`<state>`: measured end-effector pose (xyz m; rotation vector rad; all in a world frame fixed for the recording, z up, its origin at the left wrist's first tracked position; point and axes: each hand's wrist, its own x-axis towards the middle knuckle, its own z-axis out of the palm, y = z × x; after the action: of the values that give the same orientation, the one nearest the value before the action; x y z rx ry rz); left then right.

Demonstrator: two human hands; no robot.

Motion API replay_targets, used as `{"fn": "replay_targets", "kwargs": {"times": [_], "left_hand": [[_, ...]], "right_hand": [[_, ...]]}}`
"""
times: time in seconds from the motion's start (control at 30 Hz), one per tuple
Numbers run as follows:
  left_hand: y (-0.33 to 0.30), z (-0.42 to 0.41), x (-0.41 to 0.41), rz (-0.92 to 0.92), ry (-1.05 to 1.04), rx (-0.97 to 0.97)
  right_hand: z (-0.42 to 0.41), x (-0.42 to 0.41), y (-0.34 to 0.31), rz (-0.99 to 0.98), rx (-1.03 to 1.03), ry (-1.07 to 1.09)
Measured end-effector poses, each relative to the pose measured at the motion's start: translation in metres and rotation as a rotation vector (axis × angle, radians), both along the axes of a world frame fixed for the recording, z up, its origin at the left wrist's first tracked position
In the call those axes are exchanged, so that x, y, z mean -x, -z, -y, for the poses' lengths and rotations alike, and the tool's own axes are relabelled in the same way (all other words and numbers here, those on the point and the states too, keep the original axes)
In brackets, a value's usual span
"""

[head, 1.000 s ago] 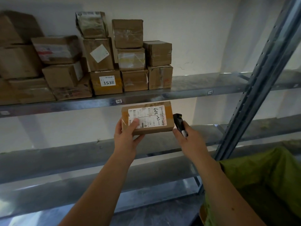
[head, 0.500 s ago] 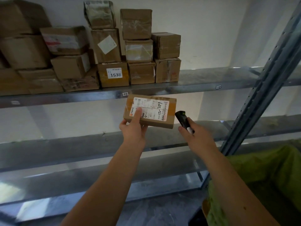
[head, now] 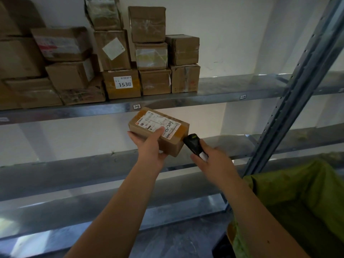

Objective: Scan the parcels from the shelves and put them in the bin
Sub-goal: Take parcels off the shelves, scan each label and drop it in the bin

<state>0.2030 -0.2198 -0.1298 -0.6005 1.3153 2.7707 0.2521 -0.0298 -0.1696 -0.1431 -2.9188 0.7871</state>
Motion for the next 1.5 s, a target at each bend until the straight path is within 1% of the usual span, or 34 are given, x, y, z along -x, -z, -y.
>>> {"fn": "replay_targets", "kwargs": {"times": [0.07, 0.27, 0.47, 0.63, 0.77, 1.0, 1.1, 1.23, 1.4, 1.5], "left_hand": [[0.002, 0.000, -0.002, 0.010, -0.005, 0.027], [0.007, -0.007, -0.007, 0.012, -0.093, 0.068], [0.013, -0.010, -0.008, -0.033, -0.161, 0.257], [0.019, 0.000, -0.010, -0.058, -0.183, 0.379], [0.028, 0.010, -0.018, -0.102, -0.133, 0.474], [0.040, 0.034, -0.025, -0.222, -0.039, 0.501], [0.047, 0.045, -0.032, -0.258, 0.033, 0.620], [0.064, 0.057, -0.036, -0.327, 0.092, 0.761], [0.082, 0.070, -0.035, -0.312, 0.166, 0.875], [0.090, 0.078, -0.035, -0.329, 0.178, 0.973]], "right_hand": [[0.002, -0.002, 0.002, 0.003, -0.036, -0.028], [0.007, -0.005, 0.012, 0.036, -0.059, -0.132], [0.013, -0.006, 0.013, 0.073, -0.099, -0.193], [0.010, -0.003, 0.016, 0.060, -0.049, -0.203], [-0.001, 0.006, 0.027, 0.030, 0.033, -0.191], [-0.008, 0.008, 0.017, 0.028, 0.176, -0.123], [-0.005, 0.005, 0.008, 0.037, 0.237, -0.127], [0.002, 0.005, 0.005, 0.116, 0.226, -0.148], [0.013, 0.000, 0.004, 0.102, 0.220, -0.230], [0.019, -0.003, 0.002, 0.126, 0.193, -0.241]]}}
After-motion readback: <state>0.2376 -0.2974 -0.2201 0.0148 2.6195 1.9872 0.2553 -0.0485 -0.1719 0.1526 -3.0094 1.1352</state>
